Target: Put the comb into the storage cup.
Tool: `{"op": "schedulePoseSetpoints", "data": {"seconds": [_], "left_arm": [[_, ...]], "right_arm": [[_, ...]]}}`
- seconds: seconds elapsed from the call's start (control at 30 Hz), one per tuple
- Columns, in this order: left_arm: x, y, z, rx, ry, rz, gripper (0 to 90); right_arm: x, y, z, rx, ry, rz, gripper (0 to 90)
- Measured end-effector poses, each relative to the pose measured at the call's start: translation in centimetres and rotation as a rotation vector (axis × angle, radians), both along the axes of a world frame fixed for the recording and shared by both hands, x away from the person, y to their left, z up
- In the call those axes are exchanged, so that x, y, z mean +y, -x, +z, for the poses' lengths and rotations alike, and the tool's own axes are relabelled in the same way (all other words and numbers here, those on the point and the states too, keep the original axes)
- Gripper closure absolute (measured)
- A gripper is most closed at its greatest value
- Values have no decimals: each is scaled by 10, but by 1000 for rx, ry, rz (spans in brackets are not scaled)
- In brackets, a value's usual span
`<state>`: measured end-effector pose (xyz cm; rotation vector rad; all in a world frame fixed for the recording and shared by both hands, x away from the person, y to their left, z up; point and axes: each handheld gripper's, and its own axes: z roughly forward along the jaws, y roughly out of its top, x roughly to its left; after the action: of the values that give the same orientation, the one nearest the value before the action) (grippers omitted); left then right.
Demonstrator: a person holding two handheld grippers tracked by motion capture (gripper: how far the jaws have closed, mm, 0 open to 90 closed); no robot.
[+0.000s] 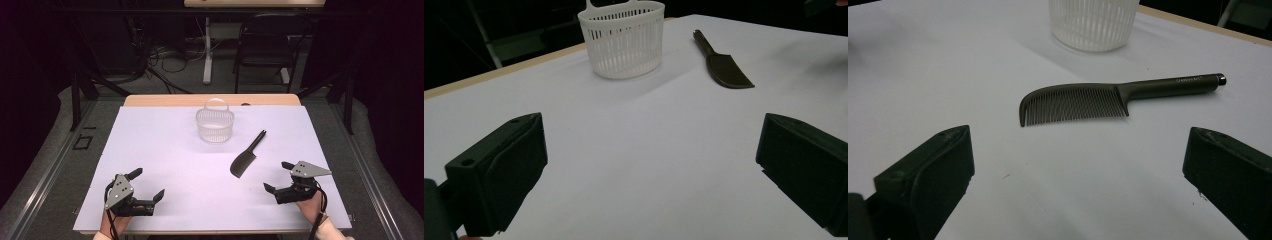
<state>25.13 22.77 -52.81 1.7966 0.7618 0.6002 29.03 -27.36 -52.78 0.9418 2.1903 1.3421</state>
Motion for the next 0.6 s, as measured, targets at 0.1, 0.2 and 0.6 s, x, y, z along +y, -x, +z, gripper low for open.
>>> {"op": "schedulePoseSetpoints", "data": {"seconds": [0.1,0.2,0.6], "left_arm": [[0,-1,0,2,-2,0,1],[0,-1,0,3,-5,2,1],[2,0,0,2,1,14,1]], "right_arm": [[0,-3,0,2,2,-1,0],[-2,-10,1,8,-1,-9,0],[-8,-29,-1,48,-5,-41,0]]}}
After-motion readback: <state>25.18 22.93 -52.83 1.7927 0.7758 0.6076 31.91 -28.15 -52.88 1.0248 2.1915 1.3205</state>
